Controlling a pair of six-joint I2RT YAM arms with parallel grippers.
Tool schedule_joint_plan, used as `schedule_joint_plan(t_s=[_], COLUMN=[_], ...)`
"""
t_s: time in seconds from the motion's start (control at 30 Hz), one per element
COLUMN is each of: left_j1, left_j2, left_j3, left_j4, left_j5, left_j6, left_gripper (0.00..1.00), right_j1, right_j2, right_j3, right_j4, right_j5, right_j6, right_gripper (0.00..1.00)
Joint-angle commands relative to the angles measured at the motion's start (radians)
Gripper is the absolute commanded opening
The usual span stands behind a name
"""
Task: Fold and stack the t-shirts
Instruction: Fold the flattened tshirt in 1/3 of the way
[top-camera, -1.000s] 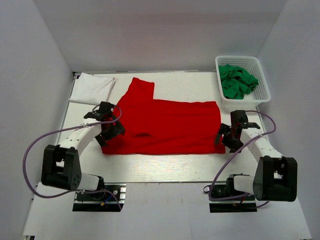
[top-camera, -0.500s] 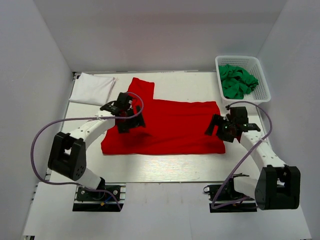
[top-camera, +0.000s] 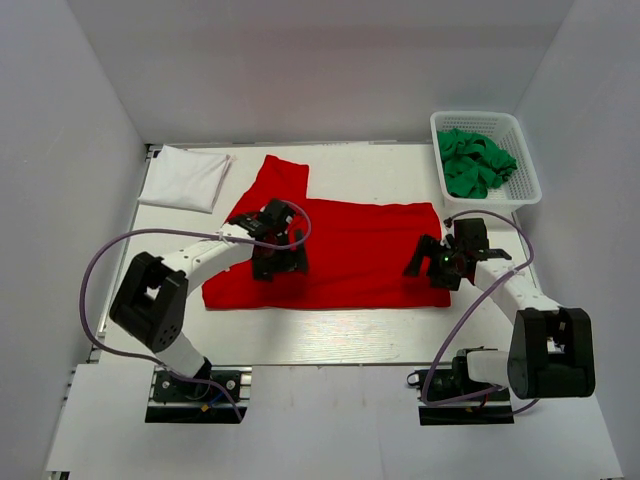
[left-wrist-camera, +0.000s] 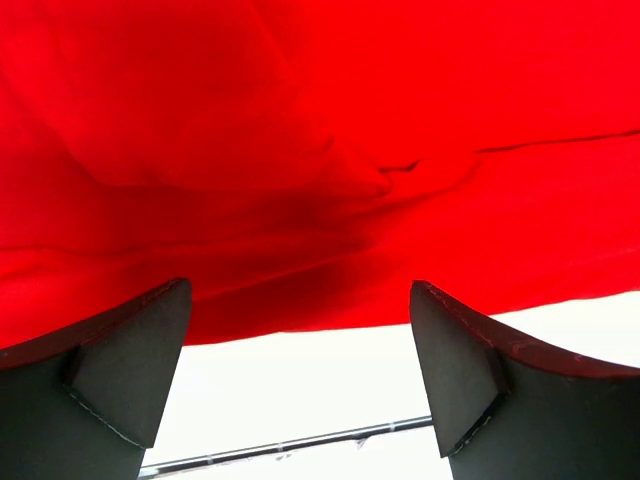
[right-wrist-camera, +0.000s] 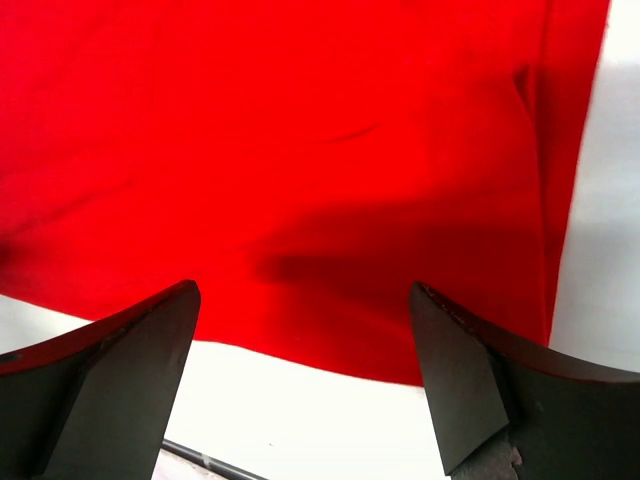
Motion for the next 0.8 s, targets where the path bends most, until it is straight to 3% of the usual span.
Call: schedule_joint_plan(t_s=[0.0, 0.4, 0.7, 0.77], left_j1=[-0.030, -0.039, -0.039, -0.039], left_j2=[0.019, 0.076, 0.149, 0.160], left_j3=[0.022, 0.046, 0.055, 0.065], left_j4=[0.002, 0.033, 0.123, 0.123], left_j5=[-0.036, -0.266, -0.279, -0.300], left_j6=[-0.042, -0.160, -0.160, -0.160], left_gripper=[1.00, 1.00, 1.00, 0.95], right_j1=[-0.001, -0.004, -0.002, -0.002], right_j2=[0.010, -0.003, 0.010, 0.007], right_j3=[-0.011, -0.017, 0.012, 0.015], right_j4=[0.051, 0.068, 0.083, 0.080], right_j5=[-0.039, -0.042, -0.024, -0.024], right_j6=[-0.010, -0.024, -0.030, -0.032], right_gripper=[0.90, 0.90, 0.90, 0.90])
